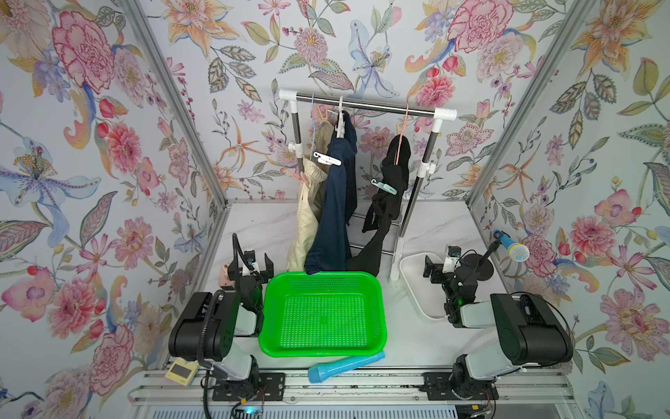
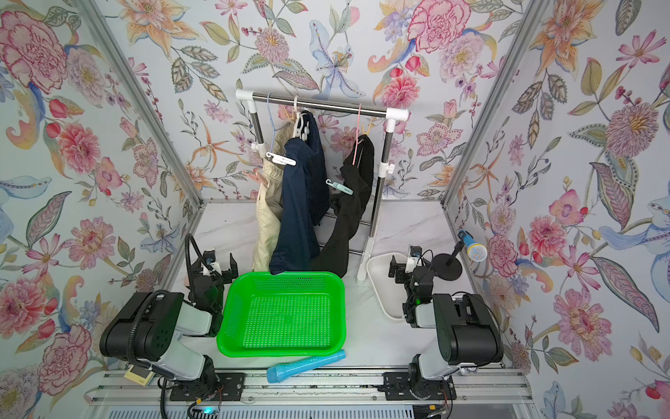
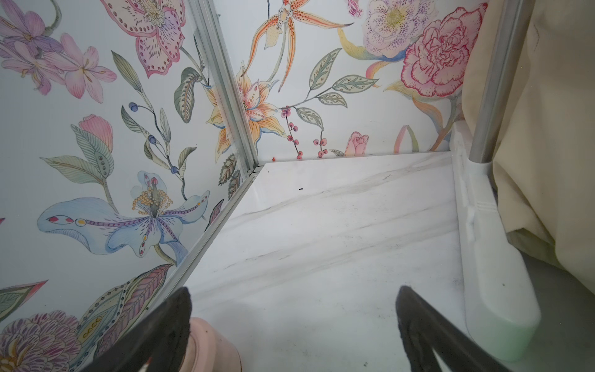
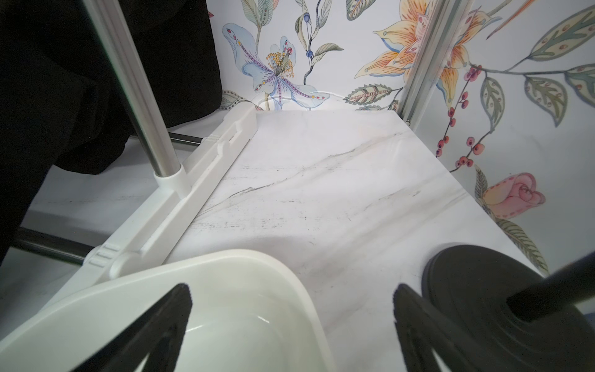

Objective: Remove the clothespins securing shorts to the hanger
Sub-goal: Pick up the hanger from the clothesline.

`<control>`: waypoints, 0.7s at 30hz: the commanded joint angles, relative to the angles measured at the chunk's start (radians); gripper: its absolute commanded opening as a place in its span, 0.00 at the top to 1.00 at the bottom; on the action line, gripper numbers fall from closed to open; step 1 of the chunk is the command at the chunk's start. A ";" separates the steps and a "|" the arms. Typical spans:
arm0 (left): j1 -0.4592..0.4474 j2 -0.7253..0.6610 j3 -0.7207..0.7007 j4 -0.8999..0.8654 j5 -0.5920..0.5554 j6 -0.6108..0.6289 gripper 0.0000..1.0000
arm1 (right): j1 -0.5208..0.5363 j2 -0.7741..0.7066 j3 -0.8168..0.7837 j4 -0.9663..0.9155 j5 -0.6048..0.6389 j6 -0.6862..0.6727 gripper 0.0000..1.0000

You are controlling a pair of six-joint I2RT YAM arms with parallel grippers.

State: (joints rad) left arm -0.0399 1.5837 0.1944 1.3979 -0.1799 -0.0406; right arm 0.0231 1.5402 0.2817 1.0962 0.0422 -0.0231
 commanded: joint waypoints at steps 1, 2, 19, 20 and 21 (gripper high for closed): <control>-0.008 -0.010 0.011 0.008 0.005 0.004 0.01 | 0.001 0.008 0.017 -0.001 0.009 -0.009 0.01; -0.009 -0.010 0.011 0.007 0.006 0.004 0.01 | 0.000 0.008 0.016 -0.001 0.010 -0.009 0.01; -0.009 -0.050 0.001 0.009 0.006 0.002 0.01 | 0.002 0.007 0.014 0.002 0.011 -0.009 0.01; -0.009 -0.071 -0.001 -0.002 0.010 0.004 0.01 | 0.001 0.006 0.016 0.002 0.016 -0.009 0.01; -0.009 -0.090 -0.001 -0.021 0.011 0.004 0.01 | 0.003 0.000 0.023 -0.012 0.028 -0.007 0.01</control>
State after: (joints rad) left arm -0.0399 1.5528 0.1944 1.3788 -0.1795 -0.0406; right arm 0.0231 1.5402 0.2821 1.0950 0.0444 -0.0227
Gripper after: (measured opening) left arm 0.994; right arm 0.992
